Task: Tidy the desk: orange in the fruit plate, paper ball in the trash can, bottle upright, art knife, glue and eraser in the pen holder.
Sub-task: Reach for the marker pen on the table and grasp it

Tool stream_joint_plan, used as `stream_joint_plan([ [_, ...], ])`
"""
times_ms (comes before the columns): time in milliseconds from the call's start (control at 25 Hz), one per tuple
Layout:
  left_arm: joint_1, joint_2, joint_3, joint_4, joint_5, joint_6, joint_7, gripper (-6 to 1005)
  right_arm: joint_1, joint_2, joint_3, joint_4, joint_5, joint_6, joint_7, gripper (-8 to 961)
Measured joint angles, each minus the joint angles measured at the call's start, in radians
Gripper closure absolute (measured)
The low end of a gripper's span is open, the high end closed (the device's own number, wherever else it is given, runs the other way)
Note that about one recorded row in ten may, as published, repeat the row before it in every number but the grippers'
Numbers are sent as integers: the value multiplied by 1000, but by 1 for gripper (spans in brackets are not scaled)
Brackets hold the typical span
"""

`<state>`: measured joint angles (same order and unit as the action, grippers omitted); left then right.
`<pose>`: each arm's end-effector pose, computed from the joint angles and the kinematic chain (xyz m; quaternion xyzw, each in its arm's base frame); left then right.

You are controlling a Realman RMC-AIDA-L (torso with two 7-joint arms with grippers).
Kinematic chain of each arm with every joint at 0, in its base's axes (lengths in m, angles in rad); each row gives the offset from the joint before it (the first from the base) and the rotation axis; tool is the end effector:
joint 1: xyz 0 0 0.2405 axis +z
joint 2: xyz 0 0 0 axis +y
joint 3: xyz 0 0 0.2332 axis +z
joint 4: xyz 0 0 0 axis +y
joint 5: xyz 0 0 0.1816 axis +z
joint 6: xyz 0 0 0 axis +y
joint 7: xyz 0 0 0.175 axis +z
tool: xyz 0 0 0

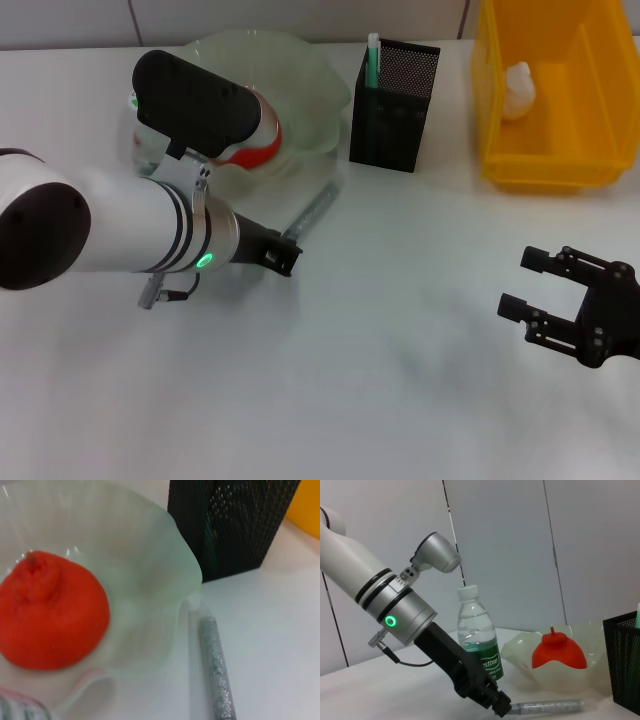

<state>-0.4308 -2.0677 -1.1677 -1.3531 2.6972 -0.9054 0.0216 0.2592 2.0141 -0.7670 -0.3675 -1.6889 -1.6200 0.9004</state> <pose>-0.1775 0.3151 -0.0945 -0.8874 -0.3519 0.0726 0.2889 0.2743 0.2328 -0.0128 -0.9012 0.1983 0.3180 0.2175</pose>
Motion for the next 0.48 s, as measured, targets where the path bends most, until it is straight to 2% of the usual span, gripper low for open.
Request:
stream_joint_plan([
  [480,62,0,-12,-97,-7,-88,35,851,-6,0,0,1,0,-5,0,262],
])
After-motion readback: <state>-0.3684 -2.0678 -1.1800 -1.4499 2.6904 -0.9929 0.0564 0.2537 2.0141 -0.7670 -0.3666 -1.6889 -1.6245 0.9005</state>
